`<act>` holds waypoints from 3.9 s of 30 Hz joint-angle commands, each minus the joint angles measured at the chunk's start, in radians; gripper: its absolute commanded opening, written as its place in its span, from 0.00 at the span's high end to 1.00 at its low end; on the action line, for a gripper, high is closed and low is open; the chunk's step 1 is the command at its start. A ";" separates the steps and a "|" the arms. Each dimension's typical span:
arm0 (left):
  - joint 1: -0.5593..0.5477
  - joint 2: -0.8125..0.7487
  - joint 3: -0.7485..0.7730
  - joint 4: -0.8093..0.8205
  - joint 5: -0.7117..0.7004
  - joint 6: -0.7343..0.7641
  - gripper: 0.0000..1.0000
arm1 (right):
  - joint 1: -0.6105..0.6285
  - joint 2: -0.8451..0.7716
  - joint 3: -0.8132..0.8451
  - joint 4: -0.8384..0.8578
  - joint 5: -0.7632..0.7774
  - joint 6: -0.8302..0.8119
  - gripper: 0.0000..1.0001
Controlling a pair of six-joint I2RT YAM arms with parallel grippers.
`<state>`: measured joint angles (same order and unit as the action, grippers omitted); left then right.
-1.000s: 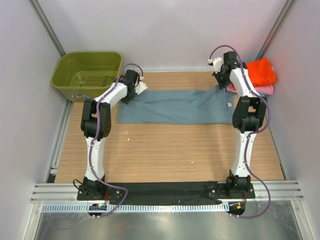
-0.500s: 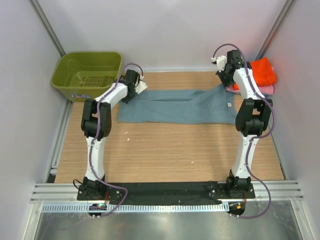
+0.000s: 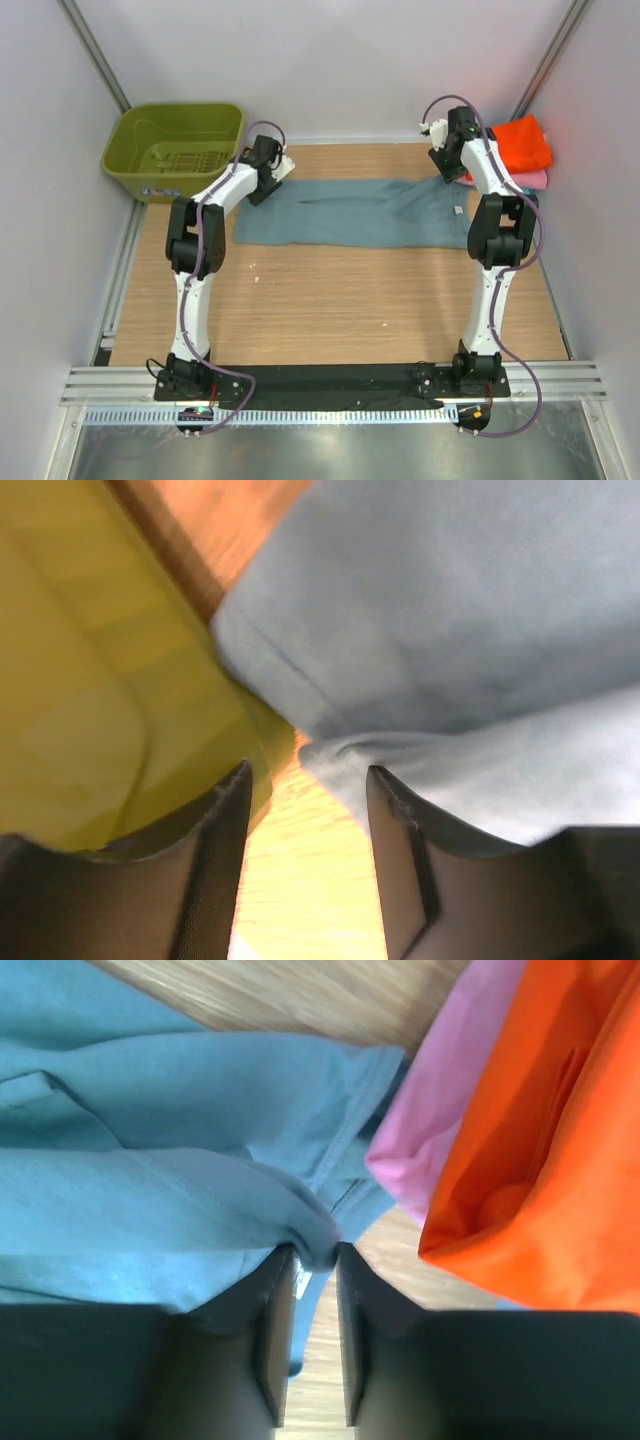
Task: Fold and stack the t-shirts
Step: Fold the tshirt
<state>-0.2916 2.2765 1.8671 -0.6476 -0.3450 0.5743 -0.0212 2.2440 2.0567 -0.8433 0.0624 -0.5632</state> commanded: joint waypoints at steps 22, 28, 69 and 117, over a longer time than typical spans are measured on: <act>-0.130 -0.310 -0.206 -0.327 0.512 -0.234 0.38 | -0.026 -0.242 -0.242 -0.353 -0.510 0.147 0.41; -0.130 -0.244 -0.206 -0.314 0.509 -0.263 0.38 | -0.036 -0.196 -0.283 -0.352 -0.536 0.146 0.44; -0.057 -0.393 -0.184 -0.370 0.454 -0.249 0.41 | -0.152 -0.271 -0.216 -0.441 -0.449 0.086 0.44; -0.100 -0.457 -0.395 -0.508 0.545 -0.208 0.51 | -0.102 -0.283 -0.534 -0.396 -0.291 0.066 0.43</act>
<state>-0.3870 1.8870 1.4193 -1.1358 0.1688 0.3500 -0.1261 2.0583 1.5070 -1.2160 -0.2588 -0.4767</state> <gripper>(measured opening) 0.490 0.571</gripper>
